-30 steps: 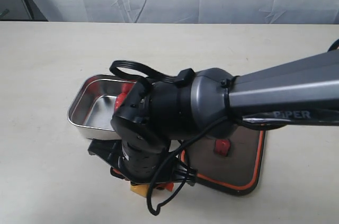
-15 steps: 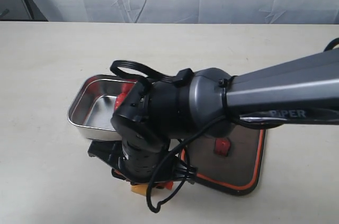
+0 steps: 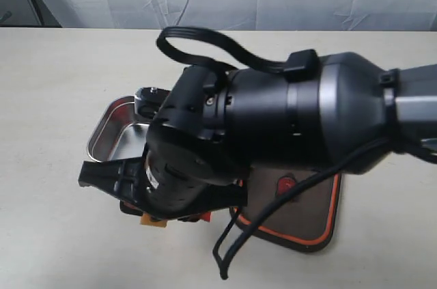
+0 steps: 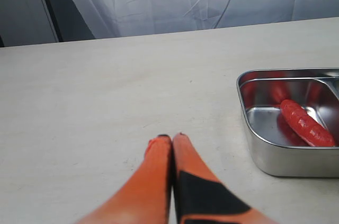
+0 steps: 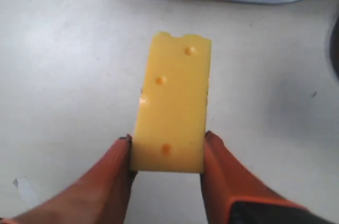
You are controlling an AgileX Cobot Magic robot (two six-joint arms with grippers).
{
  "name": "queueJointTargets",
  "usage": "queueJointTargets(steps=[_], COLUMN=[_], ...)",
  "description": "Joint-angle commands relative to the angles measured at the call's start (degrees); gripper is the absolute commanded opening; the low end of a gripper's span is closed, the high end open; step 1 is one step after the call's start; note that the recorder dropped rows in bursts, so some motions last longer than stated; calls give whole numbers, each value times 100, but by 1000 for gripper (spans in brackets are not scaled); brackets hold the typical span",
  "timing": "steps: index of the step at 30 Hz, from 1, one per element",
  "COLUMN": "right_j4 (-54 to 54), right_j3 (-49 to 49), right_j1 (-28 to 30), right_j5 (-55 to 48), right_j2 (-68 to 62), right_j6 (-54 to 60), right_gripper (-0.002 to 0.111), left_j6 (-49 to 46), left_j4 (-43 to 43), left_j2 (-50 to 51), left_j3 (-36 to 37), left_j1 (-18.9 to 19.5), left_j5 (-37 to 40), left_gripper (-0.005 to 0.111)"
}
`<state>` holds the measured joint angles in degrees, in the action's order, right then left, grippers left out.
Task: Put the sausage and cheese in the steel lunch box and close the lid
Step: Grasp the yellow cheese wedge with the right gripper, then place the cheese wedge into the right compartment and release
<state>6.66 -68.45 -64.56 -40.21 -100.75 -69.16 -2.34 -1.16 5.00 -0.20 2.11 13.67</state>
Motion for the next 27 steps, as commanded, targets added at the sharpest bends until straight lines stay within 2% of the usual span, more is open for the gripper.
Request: queueJointTargets(steps=[1, 3, 6, 16, 21, 27], right_j4=[1114, 1904, 2370, 2630, 2641, 2617], right_j3=[15, 15, 15, 15, 15, 15], right_j1=[-11, 1, 207, 1096, 1192, 1192], right_j5=[-42, -201, -311, 437, 1023, 1045], right_j2=[334, 392, 356, 7, -21, -21], right_j6=[-227, -605, -755, -344, 77, 115], right_gripper=[0, 0, -1, -1, -1, -1], left_j6=[3, 3, 3, 3, 3, 3], left_j4=[19, 19, 19, 19, 19, 19], left_j2=[-35, -35, -35, -35, -35, -35], left_j3=[20, 20, 20, 20, 20, 20], left_j1=[2, 2, 2, 2, 2, 2], left_j5=[0, 0, 0, 0, 0, 0], left_gripper=[0, 0, 0, 0, 0, 0])
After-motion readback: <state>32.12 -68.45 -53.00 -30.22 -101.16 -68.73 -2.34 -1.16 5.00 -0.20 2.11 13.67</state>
